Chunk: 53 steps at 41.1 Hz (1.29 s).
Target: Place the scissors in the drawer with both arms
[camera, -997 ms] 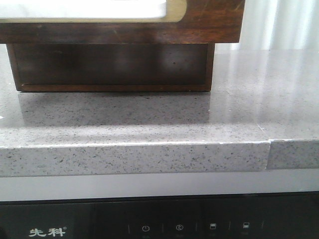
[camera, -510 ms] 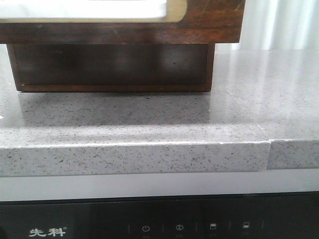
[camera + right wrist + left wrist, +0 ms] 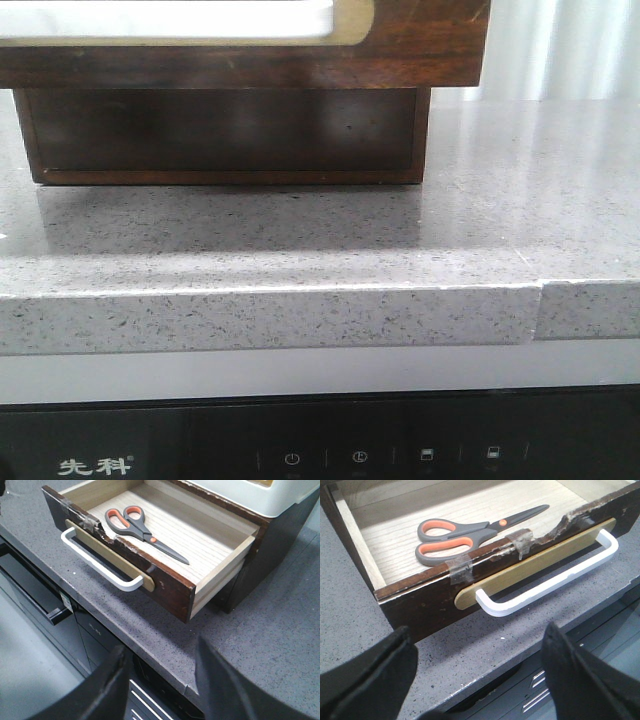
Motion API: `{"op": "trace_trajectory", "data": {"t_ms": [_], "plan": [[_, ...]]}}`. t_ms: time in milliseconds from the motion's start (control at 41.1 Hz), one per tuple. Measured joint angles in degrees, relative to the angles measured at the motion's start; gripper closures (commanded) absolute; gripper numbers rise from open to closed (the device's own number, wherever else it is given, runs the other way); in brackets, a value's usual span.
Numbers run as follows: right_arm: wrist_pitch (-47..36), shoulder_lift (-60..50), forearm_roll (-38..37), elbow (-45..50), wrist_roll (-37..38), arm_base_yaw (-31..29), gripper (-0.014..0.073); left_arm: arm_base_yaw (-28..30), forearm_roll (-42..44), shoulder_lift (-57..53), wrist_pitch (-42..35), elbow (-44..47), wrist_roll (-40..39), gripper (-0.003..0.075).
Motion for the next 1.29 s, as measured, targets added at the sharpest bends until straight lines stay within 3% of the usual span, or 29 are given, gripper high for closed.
{"op": "trace_trajectory", "data": {"t_ms": [243, 340, 632, 827, 1288], "plan": [[-0.14, -5.09, 0.0, 3.24, 0.0, 0.0, 0.0244, 0.0, 0.0, 0.0, 0.0, 0.0, 0.0, 0.0209], [-0.18, -5.14, 0.0, 3.33, 0.0, 0.0, 0.0299, 0.0, 0.0, 0.0, 0.0, 0.0, 0.0, 0.0226], [-0.18, -5.14, -0.2, 3.46, 0.0, 0.0, 0.0657, 0.0, 0.0, 0.0, 0.0, 0.0, 0.0, 0.0565], [-0.18, -5.14, -0.2, 3.46, 0.0, 0.0, 0.0662, 0.0, 0.0, 0.0, 0.0, 0.0, 0.0, 0.0741], [-0.27, -5.14, -0.22, 3.46, 0.11, 0.0, 0.0662, 0.0, 0.0, 0.0, 0.0, 0.0, 0.0, 0.0741]]}}
